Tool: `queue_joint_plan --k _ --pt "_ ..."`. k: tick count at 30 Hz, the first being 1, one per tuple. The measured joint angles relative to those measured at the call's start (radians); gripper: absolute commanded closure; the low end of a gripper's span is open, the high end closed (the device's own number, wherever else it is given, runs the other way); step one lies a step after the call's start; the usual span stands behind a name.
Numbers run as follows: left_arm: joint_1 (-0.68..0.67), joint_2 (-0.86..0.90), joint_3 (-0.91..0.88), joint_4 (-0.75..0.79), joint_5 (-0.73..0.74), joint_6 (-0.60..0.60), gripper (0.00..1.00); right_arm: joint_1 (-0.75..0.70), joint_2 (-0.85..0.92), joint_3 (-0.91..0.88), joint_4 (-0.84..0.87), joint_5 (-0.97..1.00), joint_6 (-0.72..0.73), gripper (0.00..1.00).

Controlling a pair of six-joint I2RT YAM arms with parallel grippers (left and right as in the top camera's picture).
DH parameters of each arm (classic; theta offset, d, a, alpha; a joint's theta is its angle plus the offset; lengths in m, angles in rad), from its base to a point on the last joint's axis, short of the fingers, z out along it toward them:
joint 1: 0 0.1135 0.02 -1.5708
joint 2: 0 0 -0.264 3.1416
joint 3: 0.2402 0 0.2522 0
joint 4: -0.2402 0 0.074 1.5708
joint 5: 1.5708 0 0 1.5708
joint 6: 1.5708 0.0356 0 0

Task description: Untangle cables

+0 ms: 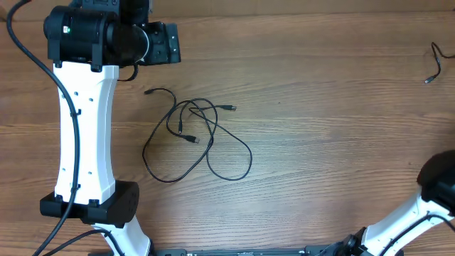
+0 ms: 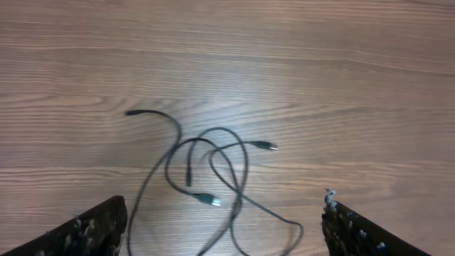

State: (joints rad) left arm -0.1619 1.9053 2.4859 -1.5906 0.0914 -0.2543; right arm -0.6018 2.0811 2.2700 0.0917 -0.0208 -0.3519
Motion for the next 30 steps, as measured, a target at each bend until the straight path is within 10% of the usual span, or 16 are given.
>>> queue_joint_plan --k 19,30 --pt "-0.015 0.0 0.0 0.0 0.052 -0.008 0.12 -0.07 0.199 0.0 -0.23 -0.095 0.117 0.96" --pt "-0.04 0.0 0.0 0.012 0.055 -0.012 0.12 -0.072 0.234 0.0 -0.29 -0.125 0.622 0.96"
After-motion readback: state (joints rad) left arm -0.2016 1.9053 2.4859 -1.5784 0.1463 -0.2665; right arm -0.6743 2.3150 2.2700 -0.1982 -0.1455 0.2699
